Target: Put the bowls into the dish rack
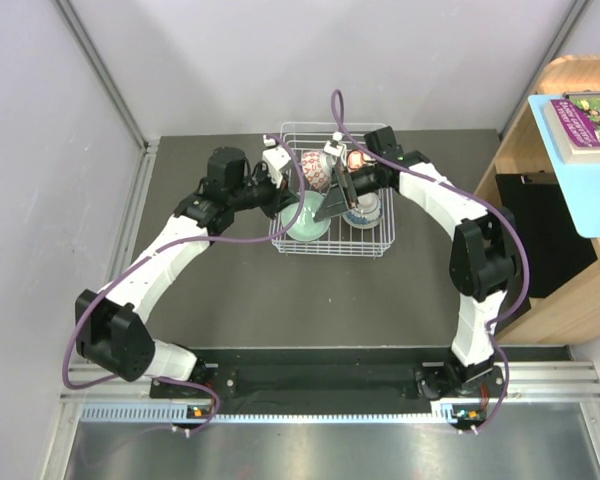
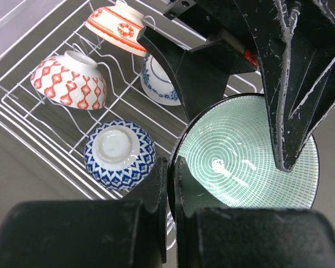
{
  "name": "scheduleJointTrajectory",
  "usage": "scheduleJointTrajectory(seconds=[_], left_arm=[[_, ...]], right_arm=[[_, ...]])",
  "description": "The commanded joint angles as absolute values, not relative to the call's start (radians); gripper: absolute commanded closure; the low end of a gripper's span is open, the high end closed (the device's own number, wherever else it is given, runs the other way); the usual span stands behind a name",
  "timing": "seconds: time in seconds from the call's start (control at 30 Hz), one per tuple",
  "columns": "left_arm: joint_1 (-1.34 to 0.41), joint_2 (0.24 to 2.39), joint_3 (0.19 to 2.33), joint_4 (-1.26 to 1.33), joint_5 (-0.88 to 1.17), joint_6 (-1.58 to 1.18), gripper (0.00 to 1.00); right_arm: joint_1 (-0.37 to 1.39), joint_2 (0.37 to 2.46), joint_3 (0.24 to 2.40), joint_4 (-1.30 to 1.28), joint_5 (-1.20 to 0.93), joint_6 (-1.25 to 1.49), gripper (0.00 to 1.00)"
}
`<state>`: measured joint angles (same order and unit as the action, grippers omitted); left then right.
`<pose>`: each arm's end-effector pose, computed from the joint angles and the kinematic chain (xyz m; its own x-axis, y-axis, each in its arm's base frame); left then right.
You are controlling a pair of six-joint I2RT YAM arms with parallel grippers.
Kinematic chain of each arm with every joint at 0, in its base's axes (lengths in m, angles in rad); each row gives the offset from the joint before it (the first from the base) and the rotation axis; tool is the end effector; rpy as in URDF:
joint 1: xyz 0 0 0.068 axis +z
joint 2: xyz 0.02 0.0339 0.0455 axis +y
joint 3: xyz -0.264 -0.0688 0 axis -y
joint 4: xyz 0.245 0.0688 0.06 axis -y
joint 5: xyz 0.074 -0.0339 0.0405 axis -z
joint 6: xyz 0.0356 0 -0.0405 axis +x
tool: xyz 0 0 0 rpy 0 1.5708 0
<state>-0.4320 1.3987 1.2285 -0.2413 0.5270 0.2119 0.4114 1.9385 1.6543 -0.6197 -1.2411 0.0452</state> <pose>0.2853 -0.1513 0.3493 -0.1910 0.2882 -0.9383 0.8394 0.5435 -0.0039 0.3713 0.1987 0.2815 -0.7495 -0.3111 -0.5843 -0.6327 0.0768 0.7706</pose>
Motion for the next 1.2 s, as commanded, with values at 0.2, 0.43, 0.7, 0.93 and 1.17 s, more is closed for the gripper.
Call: scheduleJointTrajectory(seconds=[0.2,0.43,0.7,0.93,1.17], left_arm=[[-0.439,1.355,1.275,-0.144,0.557,0.196,1.00],[-0.443,1.364,1.284,-0.143,0.563,0.189,1.00],[-0.449,1.362,1.275,-0.141,0.561,0.190,1.00],[-0.451,1.367,1.269,-0.137,0.561,0.190,1.00],[-0.453,1.361,1.259,-0.133,0.557,0.195,1.00]], right_arm=[[0.399,1.959,1.690,-0.601,-1.404,0.026,0.04],[0.414,1.980,1.698,-0.603,-1.404,0.026,0.04],[0.446,1.980,1.713,-0.611,-1.416,0.025,0.05],[0.471,1.964,1.709,-0.612,-1.419,0.021,0.07],[0.477,1.957,1.706,-0.611,-1.420,0.020,0.13]])
